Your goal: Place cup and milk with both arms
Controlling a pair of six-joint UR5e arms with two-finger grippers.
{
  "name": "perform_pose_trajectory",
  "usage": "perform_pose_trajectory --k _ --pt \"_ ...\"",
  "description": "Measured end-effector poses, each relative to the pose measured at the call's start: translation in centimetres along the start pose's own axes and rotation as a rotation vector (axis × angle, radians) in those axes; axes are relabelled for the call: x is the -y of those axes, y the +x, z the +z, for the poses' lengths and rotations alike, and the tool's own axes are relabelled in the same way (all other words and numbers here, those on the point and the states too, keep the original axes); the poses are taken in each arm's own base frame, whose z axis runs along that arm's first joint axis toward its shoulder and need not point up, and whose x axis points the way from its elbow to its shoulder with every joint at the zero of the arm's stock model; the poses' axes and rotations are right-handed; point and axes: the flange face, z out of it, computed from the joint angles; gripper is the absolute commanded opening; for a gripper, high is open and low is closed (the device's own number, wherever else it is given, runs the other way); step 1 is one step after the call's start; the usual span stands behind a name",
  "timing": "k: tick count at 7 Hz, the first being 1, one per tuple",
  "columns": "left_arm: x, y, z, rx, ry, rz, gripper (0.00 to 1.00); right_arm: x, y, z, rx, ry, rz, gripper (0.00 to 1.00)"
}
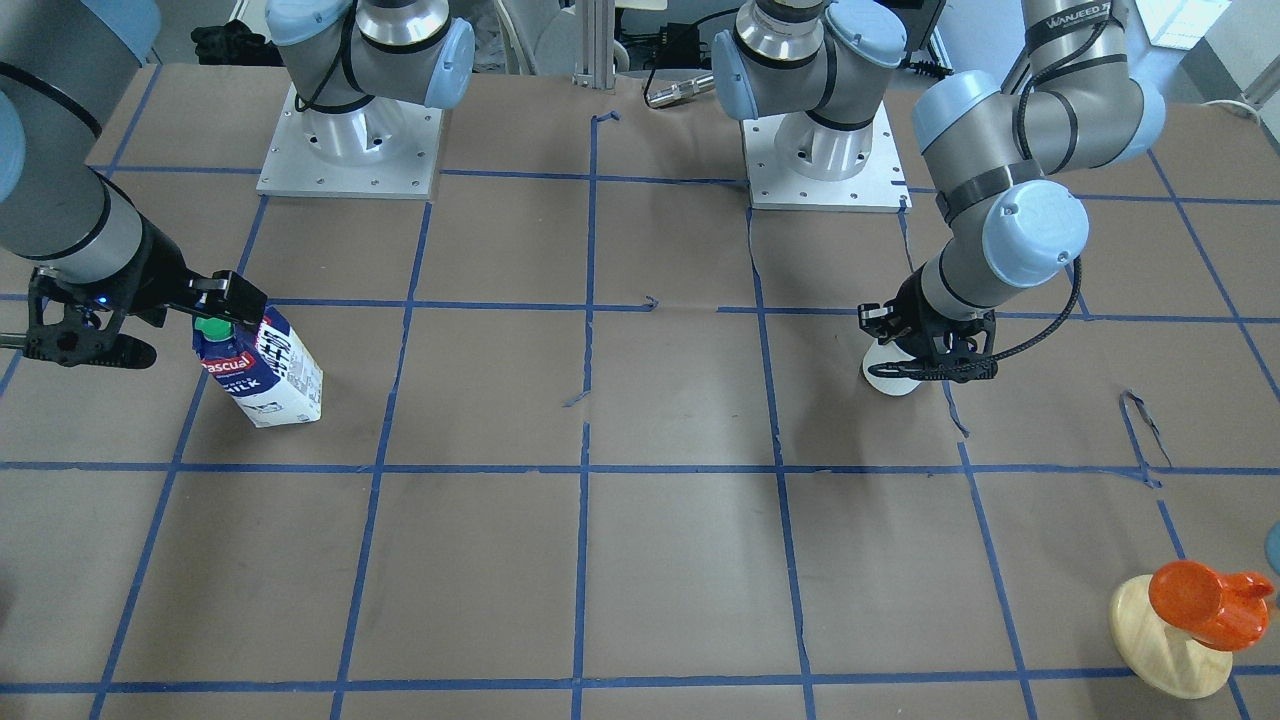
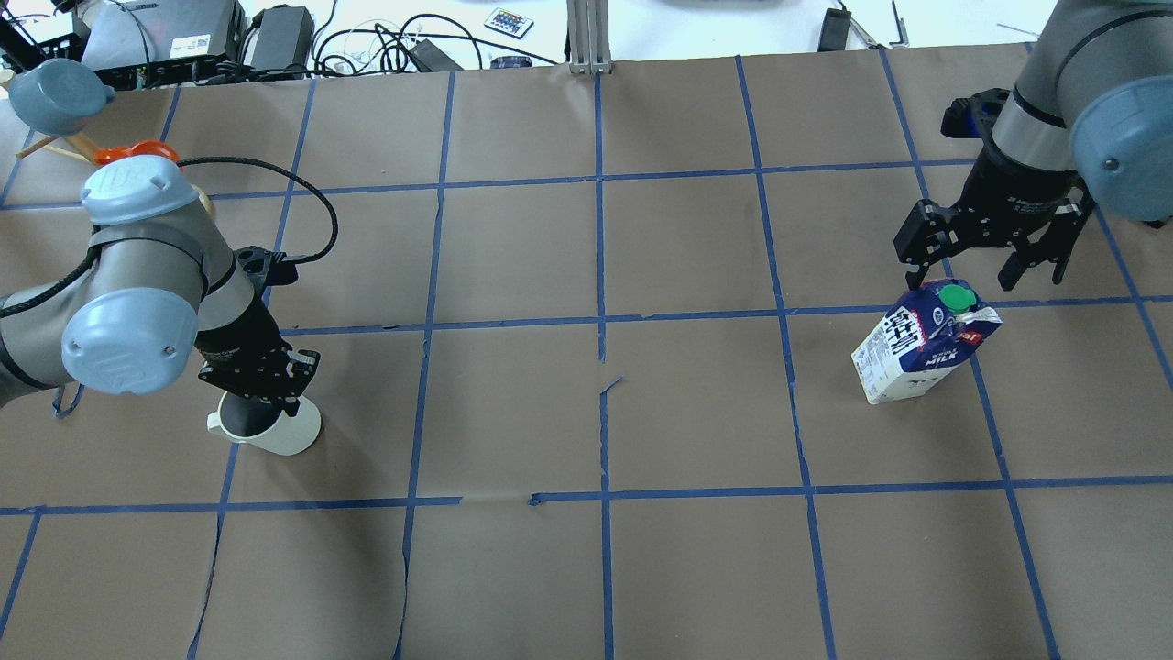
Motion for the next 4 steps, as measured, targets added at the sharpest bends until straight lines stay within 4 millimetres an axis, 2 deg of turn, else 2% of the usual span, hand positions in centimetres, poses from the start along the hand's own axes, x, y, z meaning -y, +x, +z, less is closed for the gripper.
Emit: perform_pose_trajectory --k 1,2,3,4 --pt "0.3 0.9 -1.0 -0.02 0.026 0.01 0.0 0.3 0.0 0.5 0.0 0.004 0.0 0.96" --pt "0.8 3.3 -2.3 -0.038 0.054 0.04 0.0 0.5 0.0 1.1 0.001 0.002 -0.003 0.96" --pt "1.1 7.4 -4.0 -0.049 0.091 0.082 0.0 0.5 0.0 1.6 0.001 -0.002 -0.005 0.96" --pt "1.3 12.4 -5.9 -0.046 0.129 0.137 0.0 0.5 0.0 1.9 0.0 -0.004 -0.006 0.96"
